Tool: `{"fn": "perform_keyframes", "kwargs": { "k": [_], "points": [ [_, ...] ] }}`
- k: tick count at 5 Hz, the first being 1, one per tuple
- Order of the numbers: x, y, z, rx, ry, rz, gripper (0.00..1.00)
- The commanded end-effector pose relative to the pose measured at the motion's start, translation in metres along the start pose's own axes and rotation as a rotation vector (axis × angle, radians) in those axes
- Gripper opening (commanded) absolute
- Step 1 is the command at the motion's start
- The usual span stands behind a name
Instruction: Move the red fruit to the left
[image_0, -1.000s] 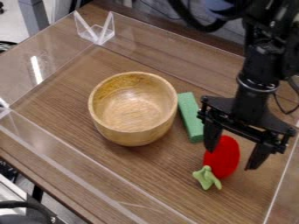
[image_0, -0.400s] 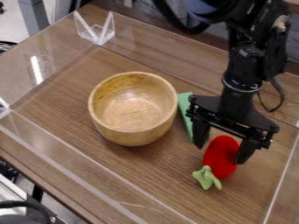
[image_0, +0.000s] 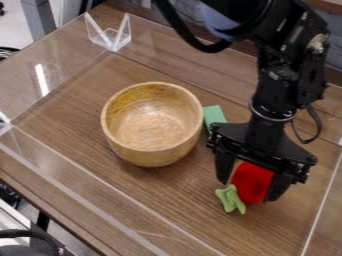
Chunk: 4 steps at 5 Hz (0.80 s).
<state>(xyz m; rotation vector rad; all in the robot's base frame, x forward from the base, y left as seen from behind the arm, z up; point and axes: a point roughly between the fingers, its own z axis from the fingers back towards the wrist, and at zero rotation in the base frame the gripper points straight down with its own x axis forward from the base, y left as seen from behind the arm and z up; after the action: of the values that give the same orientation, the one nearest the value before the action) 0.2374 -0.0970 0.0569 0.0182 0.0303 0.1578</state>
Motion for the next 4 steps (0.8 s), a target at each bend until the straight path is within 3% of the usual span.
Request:
{"fn": "perform_keyframes", "kwargs": {
  "k": [1,2,3,4],
  "points": [
    [0.006,-0.007,0.009,-0.025,-0.050,-0.083,1.00],
    [0.008,-0.010,0.007,-0.023,-0.057,-0.155,1.00],
    [0.009,-0.009,0.017,-0.017,-0.068,-0.147,1.00],
    [0.009,-0.009,0.026,-0.012,-0.075,-0.137,0.00]
  ]
}}
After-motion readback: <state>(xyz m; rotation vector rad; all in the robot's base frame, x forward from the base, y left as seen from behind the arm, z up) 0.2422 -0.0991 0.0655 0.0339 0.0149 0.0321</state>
